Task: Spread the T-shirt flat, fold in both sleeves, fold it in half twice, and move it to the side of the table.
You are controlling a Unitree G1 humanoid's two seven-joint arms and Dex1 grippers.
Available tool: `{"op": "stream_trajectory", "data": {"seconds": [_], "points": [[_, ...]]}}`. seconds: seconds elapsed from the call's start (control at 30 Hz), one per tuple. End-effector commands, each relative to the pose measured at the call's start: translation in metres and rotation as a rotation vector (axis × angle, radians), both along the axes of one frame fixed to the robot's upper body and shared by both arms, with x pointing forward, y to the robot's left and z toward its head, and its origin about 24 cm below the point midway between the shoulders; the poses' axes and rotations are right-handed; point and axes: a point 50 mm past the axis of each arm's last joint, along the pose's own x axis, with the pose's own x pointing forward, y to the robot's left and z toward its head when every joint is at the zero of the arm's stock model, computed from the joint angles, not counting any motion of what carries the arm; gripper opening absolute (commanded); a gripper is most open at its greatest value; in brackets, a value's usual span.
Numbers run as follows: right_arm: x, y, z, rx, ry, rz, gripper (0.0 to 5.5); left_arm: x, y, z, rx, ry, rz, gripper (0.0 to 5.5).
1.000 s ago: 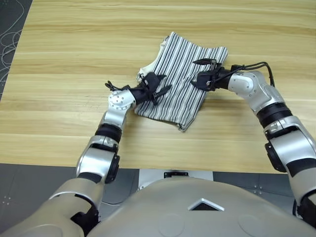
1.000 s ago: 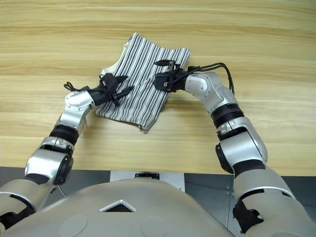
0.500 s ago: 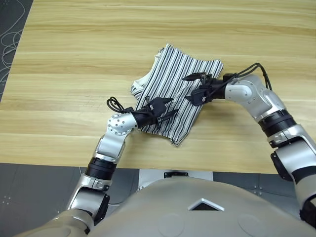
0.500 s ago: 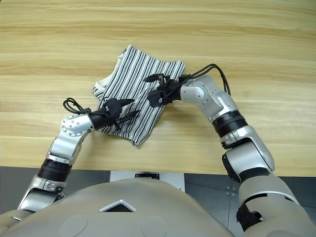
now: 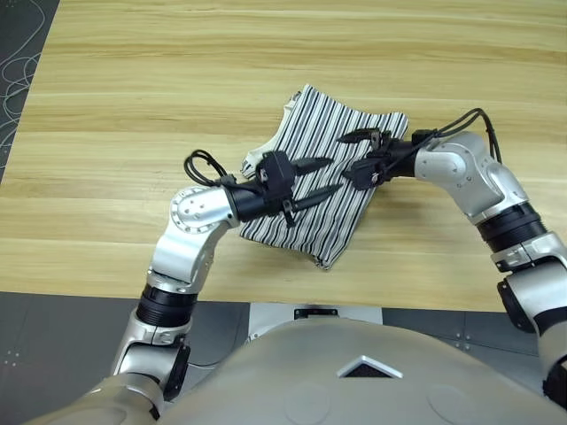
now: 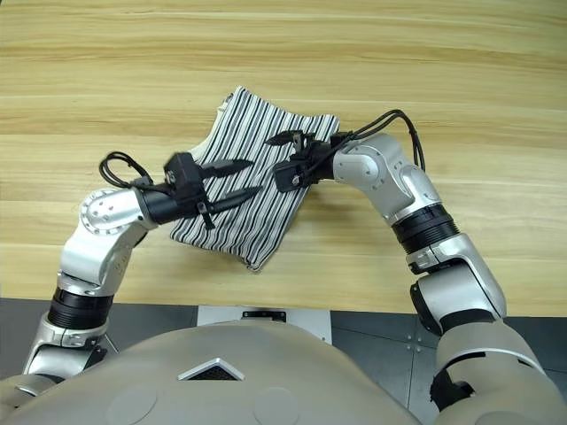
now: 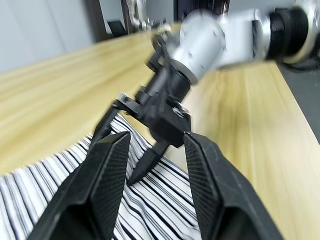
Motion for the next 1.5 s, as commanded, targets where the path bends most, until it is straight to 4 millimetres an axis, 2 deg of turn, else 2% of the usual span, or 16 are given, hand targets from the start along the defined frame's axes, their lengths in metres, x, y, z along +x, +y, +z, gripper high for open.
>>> {"op": "stream_trajectory", "data": {"seconds": [0.03,0.1,0.23,0.33,0.4,0.53,0.73,1.0,1.13,1.33,1.4,1.5], "points": [[-0.004,0.012,0.004,0.064,0.001,0.001,3.44,0.027,0.016,0.017,-0.103,0.007,0.121,1.98],[-0.011,0.017,-0.002,0.075,0.025,0.011,3.44,0.039,0.027,0.019,-0.106,0.001,0.207,1.98],[-0.024,0.026,-0.014,0.101,0.065,0.025,3.44,0.061,0.059,-0.007,0.259,-0.061,0.454,1.98],[-0.036,0.031,-0.024,0.111,0.105,0.035,3.44,0.088,0.094,-0.030,0.546,-0.115,0.761,1.98],[-0.043,0.030,-0.033,0.098,0.132,0.040,3.44,0.098,0.106,-0.038,0.601,-0.124,0.850,1.98],[-0.054,0.020,-0.047,0.050,0.178,0.034,3.44,0.108,0.112,-0.035,0.548,-0.150,0.919,1.98],[-0.064,-0.008,-0.059,-0.040,0.224,0.011,3.44,0.116,0.115,-0.031,0.508,-0.160,0.961,1.98],[-0.069,-0.042,-0.061,-0.138,0.276,-0.002,3.44,0.118,0.109,-0.038,0.497,-0.144,0.933,1.98],[-0.072,-0.064,-0.062,-0.215,0.333,0.043,3.44,0.116,0.111,-0.039,0.492,-0.138,0.934,1.98],[-0.066,-0.095,-0.056,-0.309,0.451,0.130,3.44,0.114,0.113,-0.042,0.493,-0.123,0.939,1.98],[-0.064,-0.093,-0.050,-0.273,0.446,0.181,3.44,0.114,0.112,-0.042,0.494,-0.121,0.934,1.98],[-0.044,-0.069,-0.023,-0.103,0.333,0.235,3.44,0.116,0.111,-0.042,0.493,-0.118,0.925,1.98]]}}
